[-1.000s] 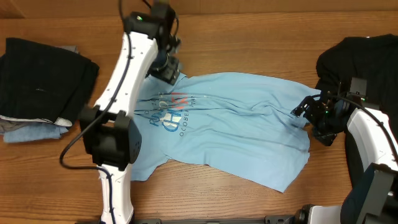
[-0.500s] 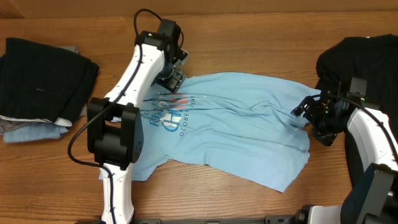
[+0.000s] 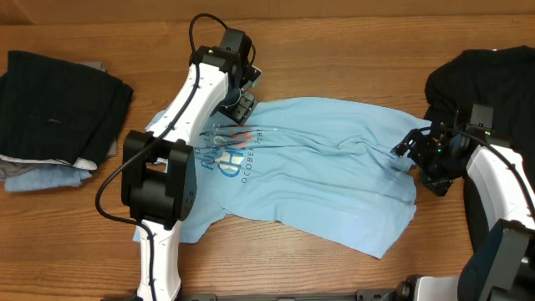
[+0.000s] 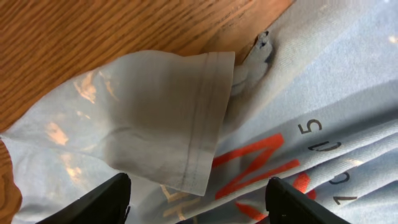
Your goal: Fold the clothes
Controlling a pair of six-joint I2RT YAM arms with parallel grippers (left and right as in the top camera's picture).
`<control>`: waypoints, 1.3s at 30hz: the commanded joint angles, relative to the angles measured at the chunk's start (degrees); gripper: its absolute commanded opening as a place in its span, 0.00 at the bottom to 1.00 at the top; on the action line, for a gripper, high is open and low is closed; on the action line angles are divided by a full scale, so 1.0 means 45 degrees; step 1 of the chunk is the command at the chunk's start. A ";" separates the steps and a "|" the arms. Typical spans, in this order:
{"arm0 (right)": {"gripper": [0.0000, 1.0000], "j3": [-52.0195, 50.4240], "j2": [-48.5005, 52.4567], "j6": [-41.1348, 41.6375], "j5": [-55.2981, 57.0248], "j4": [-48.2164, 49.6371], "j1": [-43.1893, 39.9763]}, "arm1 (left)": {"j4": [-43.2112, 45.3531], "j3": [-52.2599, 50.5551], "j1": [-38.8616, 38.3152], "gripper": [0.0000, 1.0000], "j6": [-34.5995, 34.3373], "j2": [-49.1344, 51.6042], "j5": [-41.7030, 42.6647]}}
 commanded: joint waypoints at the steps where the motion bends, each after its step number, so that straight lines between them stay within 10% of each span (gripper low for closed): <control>1: 1.00 0.0194 -0.0015 0.0078 -0.0092 0.0029 -0.0039 | 0.0053 -0.0073 -0.0029 0.72 0.0238 -0.0044 0.0219; 29: 1.00 0.0194 -0.0015 0.0078 -0.0092 0.0029 -0.0039 | 0.2477 -0.2166 0.0000 0.59 -0.0403 -0.0044 -0.1787; 39: 1.00 0.0194 -0.0015 0.0078 -0.0092 0.0029 -0.0039 | 0.2322 -0.1608 -0.0005 0.09 -0.0549 -0.0185 -0.2662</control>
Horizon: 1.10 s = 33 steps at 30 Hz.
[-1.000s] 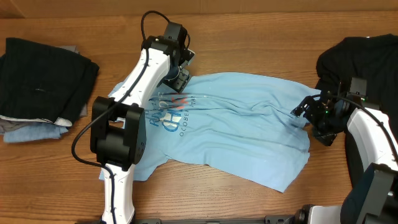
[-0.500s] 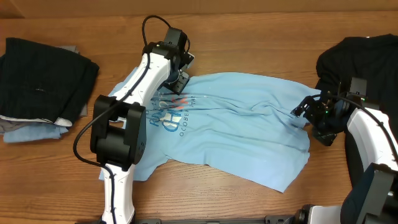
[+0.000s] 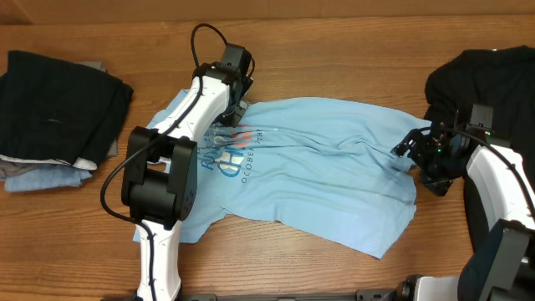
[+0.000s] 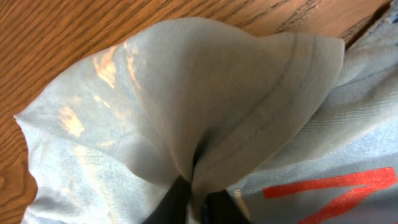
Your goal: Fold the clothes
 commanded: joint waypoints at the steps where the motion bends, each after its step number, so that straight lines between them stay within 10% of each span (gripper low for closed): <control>1: 1.00 0.0194 -0.0015 0.0083 -0.0092 0.0029 -0.0034 | -0.0136 0.0631 -0.0005 0.08 -0.0165 -0.0185 -0.0350; 26: 1.00 0.0194 -0.0015 0.0083 -0.0092 0.0029 -0.0034 | 0.3419 0.3147 0.1321 0.11 -0.2210 -0.0170 -0.2035; 29: 1.00 0.0194 -0.0015 0.0083 -0.0092 0.0029 -0.0034 | 0.3133 0.3133 0.1729 0.48 -0.1977 -0.0170 0.0044; 33: 1.00 0.0194 -0.0015 0.0083 -0.0092 0.0029 -0.0034 | 0.2147 0.3118 0.1749 0.71 0.0345 -0.0068 0.2171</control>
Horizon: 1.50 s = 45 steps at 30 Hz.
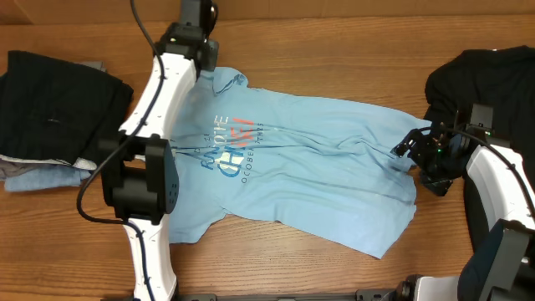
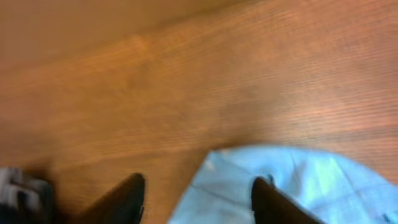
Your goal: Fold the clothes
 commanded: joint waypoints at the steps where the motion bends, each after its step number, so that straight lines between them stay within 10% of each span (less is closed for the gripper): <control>1: 1.00 0.0194 -0.0015 0.0078 -0.0092 0.0019 -0.0039 | -0.0714 0.0243 -0.0136 0.75 0.2409 -0.0015 0.2788; 8: 1.00 0.0194 -0.0015 0.0078 -0.0092 0.0019 -0.0039 | -0.1350 0.0243 -0.0408 0.76 0.5362 0.1001 0.3774; 22: 1.00 0.0194 -0.0015 0.0078 -0.0092 0.0019 -0.0039 | -0.0539 0.0243 -0.0461 0.51 0.5333 0.1409 0.4847; 36: 1.00 0.0194 -0.0015 0.0078 -0.0092 0.0019 -0.0039 | -0.0141 0.0238 -0.0612 0.50 0.5246 0.1880 0.4799; 45: 1.00 0.0194 -0.0015 0.0078 -0.0092 0.0019 -0.0039 | 0.0986 0.0238 -0.0855 0.18 0.4085 0.1953 0.3322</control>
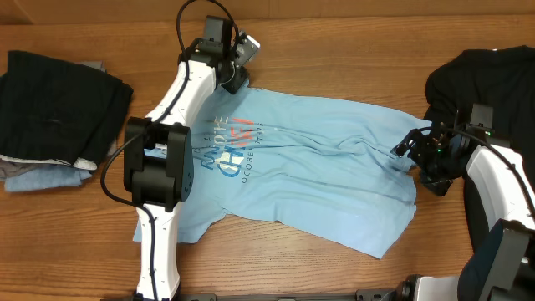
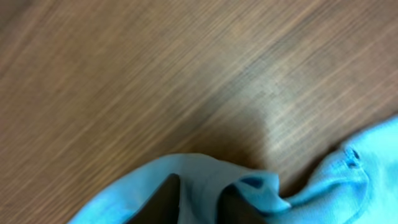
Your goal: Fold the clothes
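A light blue T-shirt [image 1: 318, 167] with an orange and blue print lies spread across the table. My left gripper [image 1: 234, 71] sits at the shirt's back edge near the collar. In the left wrist view it [image 2: 199, 190] is shut on a bunched fold of the blue cloth [image 2: 255, 186], with bare wood beyond. My right gripper [image 1: 403, 150] rests at the shirt's right edge. Creases in the cloth run toward it, and it looks shut on that edge.
A stack of folded dark clothes [image 1: 58, 104] sits at the left on a light blue garment [image 1: 42, 177]. A heap of black clothes [image 1: 485, 75] lies at the back right, behind my right arm. Bare wood [image 1: 351, 58] shows behind the shirt.
My left gripper was open over bare wood beyond the shirt's back left corner. Now it is back at the shirt's back edge near the collar, shut on the cloth. The right arm has not moved.
The left sleeve first lay folded over the print, with my left gripper open above it. Then the gripper was shut on that sleeve. Later the sleeve lay spread to the back left with the gripper open past it. Now the gripper holds the collar edge.
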Controlling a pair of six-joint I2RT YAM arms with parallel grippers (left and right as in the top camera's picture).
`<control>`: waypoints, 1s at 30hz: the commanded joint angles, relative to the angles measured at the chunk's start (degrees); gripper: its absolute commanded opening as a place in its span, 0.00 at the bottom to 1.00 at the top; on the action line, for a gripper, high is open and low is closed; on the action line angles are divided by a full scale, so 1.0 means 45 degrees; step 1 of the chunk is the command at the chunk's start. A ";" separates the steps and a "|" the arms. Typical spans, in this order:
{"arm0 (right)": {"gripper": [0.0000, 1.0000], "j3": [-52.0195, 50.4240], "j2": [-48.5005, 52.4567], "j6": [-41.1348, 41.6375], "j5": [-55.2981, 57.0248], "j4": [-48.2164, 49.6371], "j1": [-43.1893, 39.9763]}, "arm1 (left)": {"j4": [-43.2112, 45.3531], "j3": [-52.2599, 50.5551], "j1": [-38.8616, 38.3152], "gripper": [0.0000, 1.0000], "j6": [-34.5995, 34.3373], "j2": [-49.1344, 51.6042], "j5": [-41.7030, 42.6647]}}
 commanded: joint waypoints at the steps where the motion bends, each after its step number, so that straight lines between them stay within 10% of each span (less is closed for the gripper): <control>1: 1.00 0.0194 -0.0015 0.0078 -0.0092 0.0029 -0.0034 | 0.0257 0.0194 -0.0092 0.15 -0.0461 0.0068 -0.1044; 14: 1.00 0.0194 -0.0015 0.0078 -0.0092 0.0029 -0.0034 | 0.2093 0.0457 -0.0087 0.06 -0.2438 0.0063 -0.4386; 30: 1.00 0.0194 -0.0015 0.0078 -0.0092 0.0029 -0.0034 | 0.3206 0.0617 0.0126 0.17 -0.2642 0.0233 -0.4488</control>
